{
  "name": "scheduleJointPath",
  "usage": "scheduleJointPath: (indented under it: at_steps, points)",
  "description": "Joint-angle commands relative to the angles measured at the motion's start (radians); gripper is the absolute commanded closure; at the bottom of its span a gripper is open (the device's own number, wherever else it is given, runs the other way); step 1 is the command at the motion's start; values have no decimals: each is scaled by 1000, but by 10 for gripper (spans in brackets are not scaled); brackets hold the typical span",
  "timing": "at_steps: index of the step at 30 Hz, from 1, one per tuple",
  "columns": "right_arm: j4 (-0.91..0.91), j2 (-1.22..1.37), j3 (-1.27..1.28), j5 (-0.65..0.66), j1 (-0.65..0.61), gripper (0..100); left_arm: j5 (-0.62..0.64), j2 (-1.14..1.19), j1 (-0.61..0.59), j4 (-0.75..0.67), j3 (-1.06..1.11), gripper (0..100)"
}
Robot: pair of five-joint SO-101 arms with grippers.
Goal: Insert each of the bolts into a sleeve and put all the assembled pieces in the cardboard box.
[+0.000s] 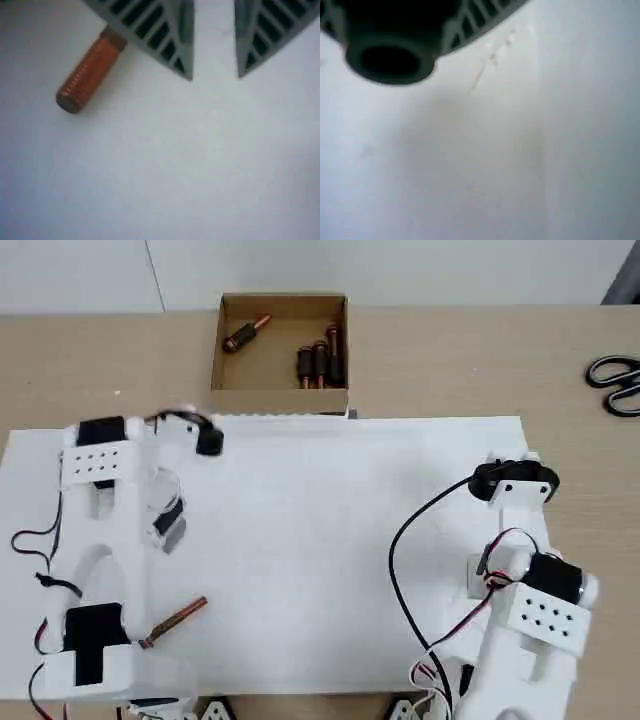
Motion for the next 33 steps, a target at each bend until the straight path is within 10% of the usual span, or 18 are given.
scheduleJointPath:
  at_steps: [1,33]
  points:
    - [-19,-12,-8,-2,8,991,-17,-12,0,31,82,945]
    - [-140,-12,129,26,8,991,-114,-3,153,28,239,894]
